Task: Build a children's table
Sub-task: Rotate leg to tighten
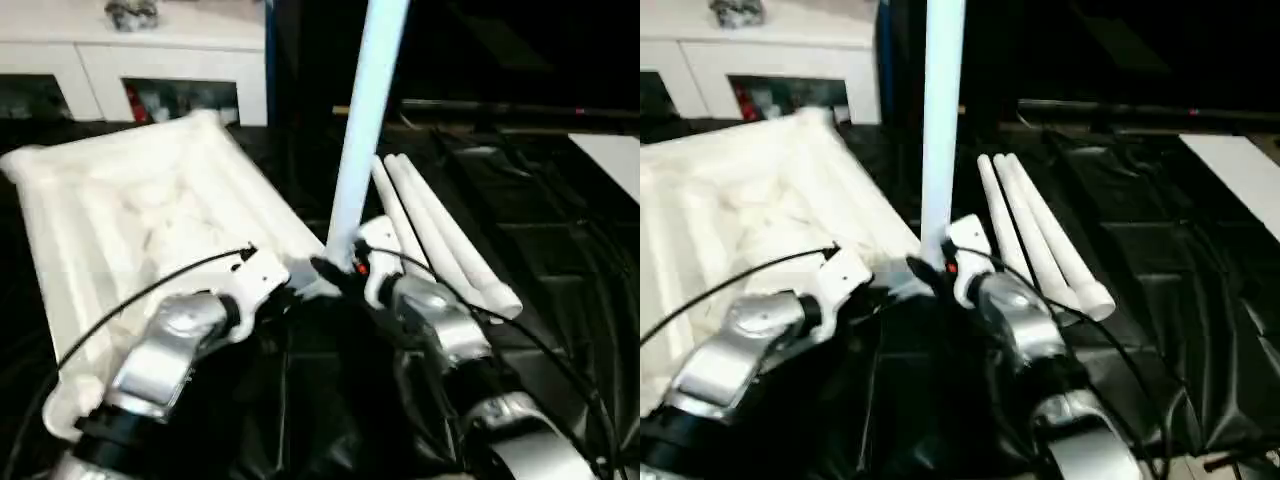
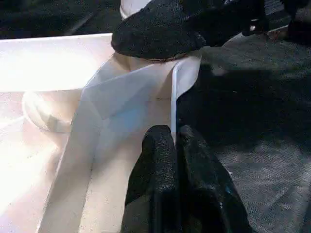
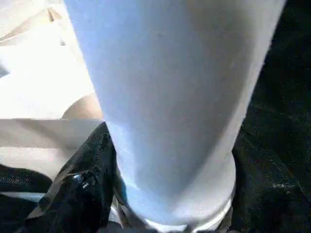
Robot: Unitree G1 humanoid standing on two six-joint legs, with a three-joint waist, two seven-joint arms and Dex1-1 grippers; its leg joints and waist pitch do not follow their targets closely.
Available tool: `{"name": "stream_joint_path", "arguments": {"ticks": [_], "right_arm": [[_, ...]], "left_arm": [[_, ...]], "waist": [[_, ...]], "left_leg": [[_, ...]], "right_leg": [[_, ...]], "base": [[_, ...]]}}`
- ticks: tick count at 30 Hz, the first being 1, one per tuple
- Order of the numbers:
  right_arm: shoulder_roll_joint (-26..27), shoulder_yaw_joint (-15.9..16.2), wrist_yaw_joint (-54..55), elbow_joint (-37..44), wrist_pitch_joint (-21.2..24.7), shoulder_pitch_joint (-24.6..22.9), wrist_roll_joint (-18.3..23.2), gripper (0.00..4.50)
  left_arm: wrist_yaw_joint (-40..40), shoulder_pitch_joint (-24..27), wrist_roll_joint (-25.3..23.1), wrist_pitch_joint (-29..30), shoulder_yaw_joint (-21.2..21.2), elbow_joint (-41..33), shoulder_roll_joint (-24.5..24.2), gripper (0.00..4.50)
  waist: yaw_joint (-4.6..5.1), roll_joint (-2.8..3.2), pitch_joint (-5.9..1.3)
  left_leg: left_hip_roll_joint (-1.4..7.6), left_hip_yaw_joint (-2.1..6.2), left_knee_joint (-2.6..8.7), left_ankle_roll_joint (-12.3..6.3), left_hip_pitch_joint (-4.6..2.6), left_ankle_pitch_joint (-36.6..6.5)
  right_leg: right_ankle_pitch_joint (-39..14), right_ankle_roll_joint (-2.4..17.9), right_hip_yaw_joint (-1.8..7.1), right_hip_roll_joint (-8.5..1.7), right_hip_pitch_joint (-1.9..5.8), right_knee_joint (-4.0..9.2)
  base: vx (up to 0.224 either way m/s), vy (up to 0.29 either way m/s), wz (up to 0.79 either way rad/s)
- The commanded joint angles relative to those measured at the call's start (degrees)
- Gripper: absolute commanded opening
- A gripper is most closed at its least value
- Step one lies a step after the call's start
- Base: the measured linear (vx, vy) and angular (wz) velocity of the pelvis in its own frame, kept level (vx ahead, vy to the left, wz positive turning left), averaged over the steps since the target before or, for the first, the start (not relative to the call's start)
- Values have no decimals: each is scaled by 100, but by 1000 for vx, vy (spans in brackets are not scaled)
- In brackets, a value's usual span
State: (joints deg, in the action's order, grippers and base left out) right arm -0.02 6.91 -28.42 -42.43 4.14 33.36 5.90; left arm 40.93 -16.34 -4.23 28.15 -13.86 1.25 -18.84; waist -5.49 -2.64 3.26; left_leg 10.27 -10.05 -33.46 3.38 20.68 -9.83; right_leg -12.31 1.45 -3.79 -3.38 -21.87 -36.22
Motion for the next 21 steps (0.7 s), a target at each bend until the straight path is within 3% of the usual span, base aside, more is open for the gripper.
{"name": "stream_joint_path", "arguments": {"ticks": [1, 4, 8, 11, 16, 21], "right_arm": [[148, 105, -43, -301, 127, -74, -103, 343], [126, 159, -48, -286, 18, -78, -171, 371], [15, 262, -297, -148, -197, -109, -232, 377], [-125, 328, -602, -13, -285, -163, -222, 377], [-434, 432, -1270, 383, -296, -342, -133, 377], [-1060, 627, -2742, 1243, -50, -727, 251, 377]], "left_arm": [[21, -34, 208, -213, -250, -351, 249, 0], [26, -33, 208, -234, -265, -334, 230, 0], [287, -24, 174, -356, -343, -344, 49, 0], [491, 10, 178, -516, -380, -359, -121, 0], [946, 71, 305, -876, -396, -330, -462, 0], [1698, 163, 575, -1308, -361, -195, -891, 0]], "waist": [[-35, 38, -348], [-57, 44, -363], [-72, 70, -343], [-83, 57, -332], [-105, 54, -335], [-154, 50, -328]], "left_leg": [[319, 131, 419, 3, -36, -1155], [319, 114, 397, -106, -32, -865], [327, 118, 413, -65, -47, -1132], [330, 122, 426, -27, -53, -1279], [335, 126, 429, -71, -47, -1225], [342, 116, 420, -169, -61, -1265]], "right_leg": [[-874, 1034, 341, -543, 207, 455], [-345, 1131, 331, -528, 211, 406], [-714, 1089, 336, -545, 205, 447], [-882, 1032, 336, -540, 200, 471], [-815, 1005, 339, -541, 206, 461], [-822, 1021, 344, -532, 195, 467]], "base": [[0, 0, 0], [0, 0, 0], [0, 0, 0], [0, 0, 0], [0, 0, 0], [0, 0, 0]]}}
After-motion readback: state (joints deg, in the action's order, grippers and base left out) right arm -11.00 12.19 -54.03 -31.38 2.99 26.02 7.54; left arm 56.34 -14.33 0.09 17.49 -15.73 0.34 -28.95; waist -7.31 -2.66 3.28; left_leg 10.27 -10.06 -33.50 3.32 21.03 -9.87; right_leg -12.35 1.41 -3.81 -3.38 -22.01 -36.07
